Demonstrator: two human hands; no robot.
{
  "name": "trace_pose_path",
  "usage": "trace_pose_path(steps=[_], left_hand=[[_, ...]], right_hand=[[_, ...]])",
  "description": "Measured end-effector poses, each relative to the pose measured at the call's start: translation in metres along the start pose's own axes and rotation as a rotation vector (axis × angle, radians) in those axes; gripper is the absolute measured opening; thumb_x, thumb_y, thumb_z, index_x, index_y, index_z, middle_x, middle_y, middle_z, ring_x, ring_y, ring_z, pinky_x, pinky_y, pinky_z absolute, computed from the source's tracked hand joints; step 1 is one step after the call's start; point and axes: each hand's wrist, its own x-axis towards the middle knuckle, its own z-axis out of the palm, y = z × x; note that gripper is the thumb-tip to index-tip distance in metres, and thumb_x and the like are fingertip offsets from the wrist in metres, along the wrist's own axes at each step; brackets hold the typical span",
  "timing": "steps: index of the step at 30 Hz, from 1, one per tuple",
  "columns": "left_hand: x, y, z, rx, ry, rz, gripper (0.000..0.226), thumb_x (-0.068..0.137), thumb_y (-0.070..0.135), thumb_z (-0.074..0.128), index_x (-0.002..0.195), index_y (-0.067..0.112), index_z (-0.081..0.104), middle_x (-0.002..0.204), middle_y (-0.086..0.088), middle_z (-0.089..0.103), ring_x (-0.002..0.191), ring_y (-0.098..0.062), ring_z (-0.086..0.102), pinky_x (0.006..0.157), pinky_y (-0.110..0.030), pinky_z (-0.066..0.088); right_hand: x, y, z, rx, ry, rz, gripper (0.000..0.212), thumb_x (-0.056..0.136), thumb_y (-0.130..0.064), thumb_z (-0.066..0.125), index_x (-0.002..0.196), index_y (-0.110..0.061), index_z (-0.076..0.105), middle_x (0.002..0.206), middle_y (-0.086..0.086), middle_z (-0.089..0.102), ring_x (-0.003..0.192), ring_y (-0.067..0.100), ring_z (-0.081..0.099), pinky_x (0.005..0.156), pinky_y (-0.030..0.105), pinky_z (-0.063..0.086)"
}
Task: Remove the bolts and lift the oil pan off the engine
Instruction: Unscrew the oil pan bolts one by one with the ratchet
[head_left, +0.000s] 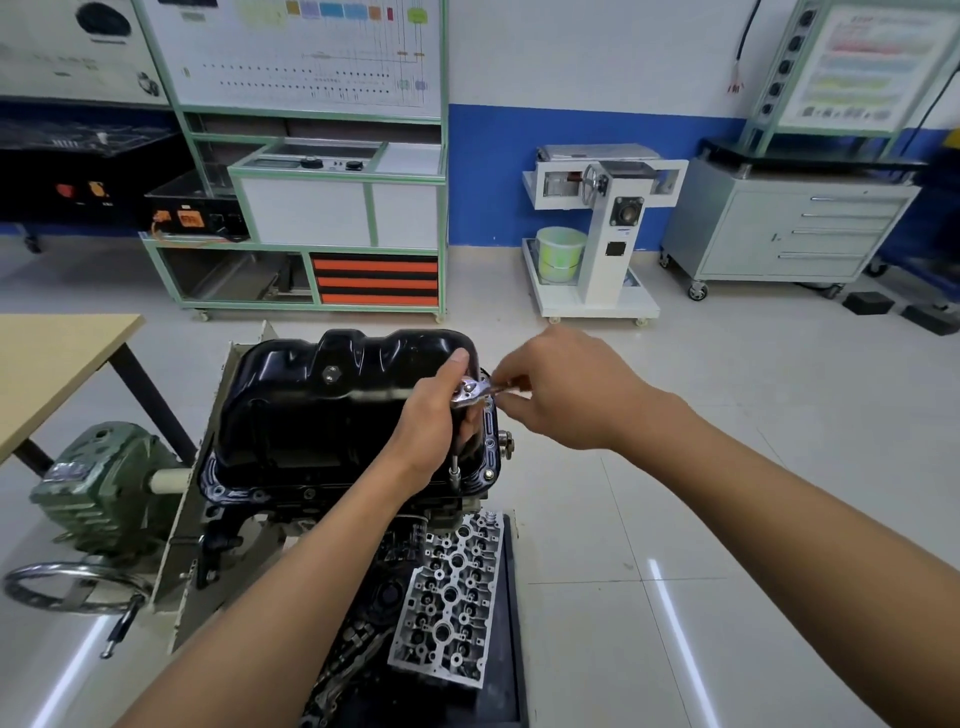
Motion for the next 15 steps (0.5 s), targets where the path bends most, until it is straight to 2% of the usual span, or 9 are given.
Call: trace_pose_path(steps=[3,4,6,9,12,15], left_hand=[[-0.001,-0.002,0.006,0.005,0.013,0.023,0.065,0.092,0.064,0.039,0.053,0.013,0.047,0.055,-0.011,0.041,0.054,-0.023,0.037,0.054,-0.03,0.033],[-0.001,-0.003,0.007,-0.011,0.018,0.016,0.062,0.091,0.064,0.04,0.054,0.015,0.046,0.054,-0.008,0.04,0.053,-0.02,0.036,0.054,-0.029,0.033],[-0.001,-0.005,0.009,-0.061,0.025,0.008,0.059,0.093,0.06,0.041,0.05,0.02,0.045,0.05,0.001,0.041,0.049,-0.012,0.037,0.052,-0.024,0.035],[-0.002,-0.007,0.004,-0.016,0.0,0.041,0.059,0.093,0.06,0.04,0.051,0.021,0.052,0.053,0.002,0.049,0.052,-0.01,0.044,0.054,-0.019,0.041],[-0.002,0.0,-0.003,0.013,-0.061,0.053,0.056,0.092,0.057,0.047,0.055,0.017,0.059,0.057,-0.008,0.057,0.06,-0.024,0.051,0.065,-0.032,0.043],[-0.004,0.004,-0.008,0.051,-0.194,0.074,0.053,0.089,0.055,0.052,0.056,0.015,0.061,0.055,-0.012,0.055,0.06,-0.029,0.05,0.064,-0.037,0.04]], right_hand=[[-0.013,-0.013,-0.003,0.144,-0.115,0.055,0.03,0.086,-0.047,0.067,0.068,-0.023,0.074,0.061,-0.007,0.065,0.062,0.01,0.06,0.056,0.03,0.047],[-0.016,-0.019,-0.002,0.203,-0.163,0.053,0.037,0.085,-0.046,0.07,0.058,-0.021,0.069,0.051,-0.009,0.06,0.05,0.006,0.054,0.05,0.028,0.042],[-0.02,-0.028,0.001,0.283,-0.214,0.048,0.046,0.086,-0.043,0.072,0.05,-0.017,0.061,0.041,-0.007,0.051,0.039,0.008,0.045,0.046,0.025,0.035],[-0.017,-0.025,-0.004,0.312,-0.211,0.052,0.036,0.085,-0.039,0.075,0.059,-0.014,0.071,0.048,-0.002,0.058,0.041,0.01,0.045,0.047,0.025,0.037],[-0.011,-0.014,-0.015,0.247,-0.22,0.042,0.019,0.084,-0.032,0.077,0.072,-0.017,0.079,0.062,-0.001,0.069,0.055,0.01,0.057,0.057,0.03,0.051],[-0.001,-0.007,-0.016,0.024,-0.192,0.0,0.009,0.086,-0.02,0.07,0.088,-0.019,0.079,0.08,0.005,0.073,0.077,0.024,0.065,0.07,0.041,0.057]])
